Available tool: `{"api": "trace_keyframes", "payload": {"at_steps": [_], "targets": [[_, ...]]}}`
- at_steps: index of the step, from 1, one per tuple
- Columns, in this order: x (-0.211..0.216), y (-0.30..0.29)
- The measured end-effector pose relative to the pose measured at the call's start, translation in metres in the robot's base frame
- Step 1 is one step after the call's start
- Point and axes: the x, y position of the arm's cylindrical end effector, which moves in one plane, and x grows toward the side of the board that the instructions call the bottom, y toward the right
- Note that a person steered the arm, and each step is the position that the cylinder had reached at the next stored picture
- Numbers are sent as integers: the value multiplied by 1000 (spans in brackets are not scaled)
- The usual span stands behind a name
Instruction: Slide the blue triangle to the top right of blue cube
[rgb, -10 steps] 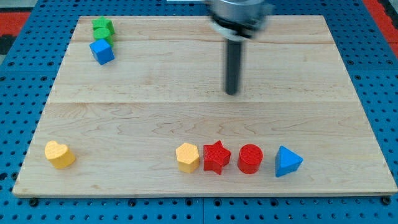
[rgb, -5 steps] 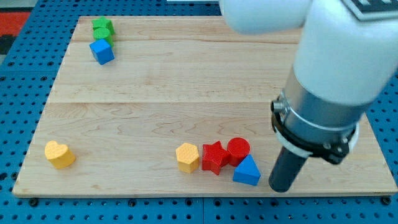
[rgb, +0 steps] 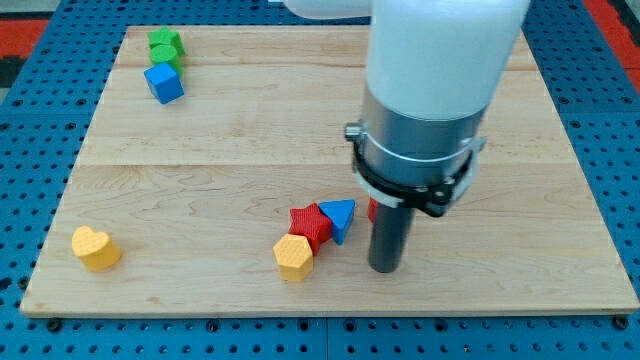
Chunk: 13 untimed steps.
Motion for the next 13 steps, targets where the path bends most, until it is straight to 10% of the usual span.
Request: {"api": "trace_keyframes", "payload": {"at_steps": [2, 3, 11, 13], "targets": [[-112, -149], [-88, -159], [-127, 23], [-237, -97]]}}
